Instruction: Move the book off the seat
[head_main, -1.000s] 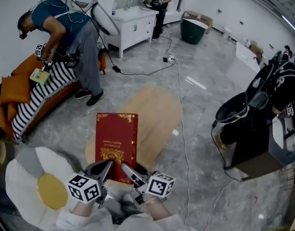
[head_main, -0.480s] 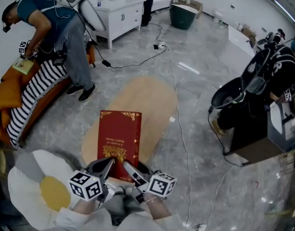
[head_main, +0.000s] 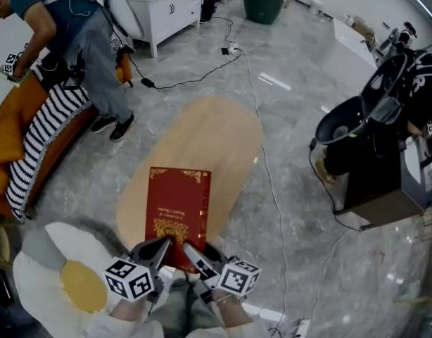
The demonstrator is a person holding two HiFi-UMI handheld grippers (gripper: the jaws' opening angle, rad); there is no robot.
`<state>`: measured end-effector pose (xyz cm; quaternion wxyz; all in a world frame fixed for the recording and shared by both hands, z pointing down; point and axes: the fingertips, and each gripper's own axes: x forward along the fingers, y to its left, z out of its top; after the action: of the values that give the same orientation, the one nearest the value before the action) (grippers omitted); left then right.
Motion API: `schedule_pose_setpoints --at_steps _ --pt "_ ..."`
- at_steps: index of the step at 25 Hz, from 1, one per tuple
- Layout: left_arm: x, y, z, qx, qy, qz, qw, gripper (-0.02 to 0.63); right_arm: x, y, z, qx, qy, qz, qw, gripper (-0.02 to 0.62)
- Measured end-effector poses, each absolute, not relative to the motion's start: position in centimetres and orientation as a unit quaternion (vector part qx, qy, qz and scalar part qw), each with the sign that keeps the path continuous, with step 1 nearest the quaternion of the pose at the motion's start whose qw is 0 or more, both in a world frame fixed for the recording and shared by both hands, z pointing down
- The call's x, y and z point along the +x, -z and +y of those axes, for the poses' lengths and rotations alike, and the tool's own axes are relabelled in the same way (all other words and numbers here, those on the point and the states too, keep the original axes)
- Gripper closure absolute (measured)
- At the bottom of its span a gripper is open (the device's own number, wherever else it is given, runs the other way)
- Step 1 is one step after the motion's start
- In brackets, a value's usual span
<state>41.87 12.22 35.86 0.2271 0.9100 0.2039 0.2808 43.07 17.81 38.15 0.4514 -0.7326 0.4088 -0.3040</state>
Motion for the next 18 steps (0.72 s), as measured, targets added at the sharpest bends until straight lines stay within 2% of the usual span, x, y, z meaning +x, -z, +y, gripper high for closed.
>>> schedule_pose_setpoints --at_steps 18 --pt "43.6 -53.3 13.1 0.883 -0.339 0.223 0.238 0.600 45.8 -57.1 18.3 -0.724 0.361 0.354 0.470 0.350"
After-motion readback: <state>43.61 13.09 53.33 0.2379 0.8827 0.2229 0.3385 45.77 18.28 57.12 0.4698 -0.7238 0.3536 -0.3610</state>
